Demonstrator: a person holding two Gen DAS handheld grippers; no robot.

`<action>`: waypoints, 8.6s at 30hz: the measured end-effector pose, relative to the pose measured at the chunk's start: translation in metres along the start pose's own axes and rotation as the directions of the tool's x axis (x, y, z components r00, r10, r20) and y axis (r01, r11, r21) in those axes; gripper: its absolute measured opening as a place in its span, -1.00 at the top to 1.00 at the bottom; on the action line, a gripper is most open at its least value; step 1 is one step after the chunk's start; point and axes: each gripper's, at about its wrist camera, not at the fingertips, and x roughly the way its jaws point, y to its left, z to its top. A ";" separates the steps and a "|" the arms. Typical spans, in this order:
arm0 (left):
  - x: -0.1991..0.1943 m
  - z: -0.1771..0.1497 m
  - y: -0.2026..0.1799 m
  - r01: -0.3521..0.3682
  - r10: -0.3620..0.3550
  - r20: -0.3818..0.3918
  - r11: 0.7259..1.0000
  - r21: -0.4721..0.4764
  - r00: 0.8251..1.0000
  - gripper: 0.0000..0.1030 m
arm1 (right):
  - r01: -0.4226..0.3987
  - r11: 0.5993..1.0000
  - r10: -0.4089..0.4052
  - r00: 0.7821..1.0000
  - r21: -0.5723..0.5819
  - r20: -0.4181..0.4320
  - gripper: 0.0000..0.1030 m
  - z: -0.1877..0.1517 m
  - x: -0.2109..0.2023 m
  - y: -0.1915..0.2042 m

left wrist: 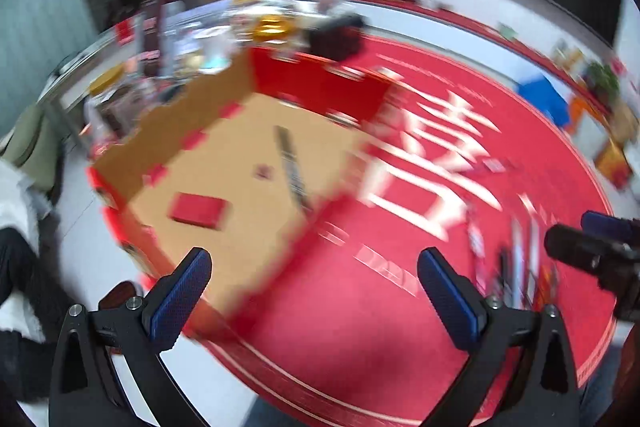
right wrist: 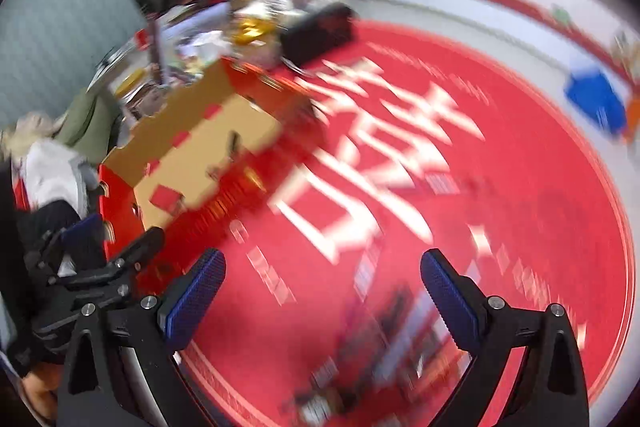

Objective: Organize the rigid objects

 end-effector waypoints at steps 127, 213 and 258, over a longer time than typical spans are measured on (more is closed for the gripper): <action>0.079 -0.001 -0.090 0.189 -0.192 -0.105 0.981 -0.038 0.976 0.79 | 0.164 0.983 -0.150 0.978 0.087 -0.143 0.76 -0.104 0.015 -0.077; -0.046 0.025 0.099 -0.116 0.166 0.195 0.963 -0.244 0.967 0.79 | -0.056 0.928 0.089 0.993 -0.369 0.072 0.79 0.041 0.012 0.173; 0.037 0.048 0.121 -0.109 0.122 0.031 0.953 -0.282 0.992 0.80 | -0.067 0.932 0.058 0.998 -0.355 -0.035 0.79 0.083 0.111 0.186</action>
